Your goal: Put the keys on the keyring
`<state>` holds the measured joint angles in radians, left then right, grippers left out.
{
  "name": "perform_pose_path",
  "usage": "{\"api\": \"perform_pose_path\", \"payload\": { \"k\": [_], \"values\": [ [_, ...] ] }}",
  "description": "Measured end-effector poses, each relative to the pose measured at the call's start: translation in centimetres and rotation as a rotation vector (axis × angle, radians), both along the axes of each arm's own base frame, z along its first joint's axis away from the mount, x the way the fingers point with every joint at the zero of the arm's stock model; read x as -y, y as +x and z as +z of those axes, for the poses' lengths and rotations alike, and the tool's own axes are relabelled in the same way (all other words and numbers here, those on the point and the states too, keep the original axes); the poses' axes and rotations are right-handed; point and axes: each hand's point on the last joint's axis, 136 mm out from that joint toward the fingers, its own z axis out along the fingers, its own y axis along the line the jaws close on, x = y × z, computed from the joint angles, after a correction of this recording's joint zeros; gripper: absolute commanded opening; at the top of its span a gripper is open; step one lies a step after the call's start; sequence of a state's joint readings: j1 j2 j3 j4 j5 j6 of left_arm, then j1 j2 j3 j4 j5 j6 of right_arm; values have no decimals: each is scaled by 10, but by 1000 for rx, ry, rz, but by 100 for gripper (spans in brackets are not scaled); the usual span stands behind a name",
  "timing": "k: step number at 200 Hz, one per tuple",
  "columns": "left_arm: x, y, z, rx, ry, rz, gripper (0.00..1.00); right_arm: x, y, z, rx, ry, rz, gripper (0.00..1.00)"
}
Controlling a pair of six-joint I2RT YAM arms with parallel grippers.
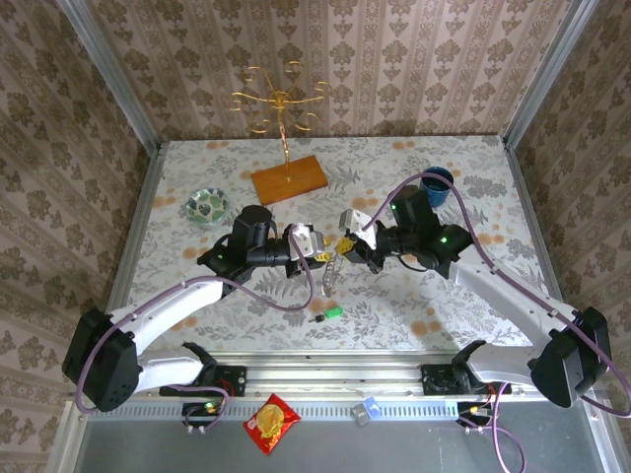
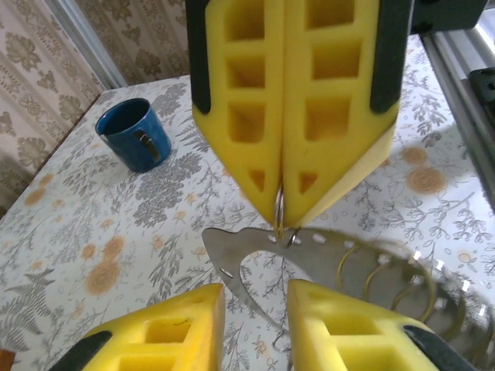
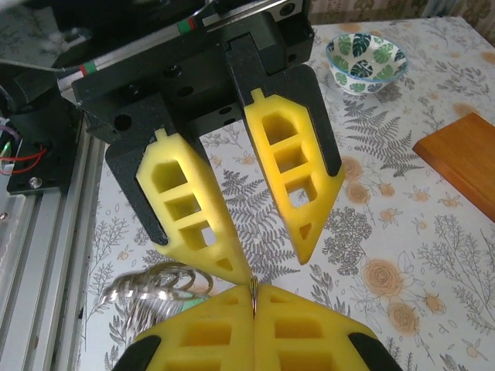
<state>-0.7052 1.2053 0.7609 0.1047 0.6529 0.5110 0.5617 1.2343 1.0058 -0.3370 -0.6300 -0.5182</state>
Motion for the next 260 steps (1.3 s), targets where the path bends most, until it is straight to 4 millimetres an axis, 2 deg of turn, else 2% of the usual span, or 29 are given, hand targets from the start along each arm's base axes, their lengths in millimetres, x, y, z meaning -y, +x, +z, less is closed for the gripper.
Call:
{"api": "perform_pose_path", "payload": {
  "k": [43,88,130,182,221,260],
  "values": [
    [2,-7,3,-5,-19,-43,23,-5,-3,-7,10,-19,32,0],
    [3,-10,1,-20,-20,-64,15,-7,-3,-9,27,-29,50,0],
    [4,-12,-5,-40,-14,-73,0,-7,-3,-14,33,-46,61,0],
    [6,-10,-15,-1,-32,-64,0,-5,-2,-23,60,-87,72,0],
    [7,-8,-30,29,-19,-45,0,-3,-1,-38,50,-129,75,7],
    [7,-6,-35,57,-17,-30,0,-3,0,-43,52,-147,73,12]
  ]
}}
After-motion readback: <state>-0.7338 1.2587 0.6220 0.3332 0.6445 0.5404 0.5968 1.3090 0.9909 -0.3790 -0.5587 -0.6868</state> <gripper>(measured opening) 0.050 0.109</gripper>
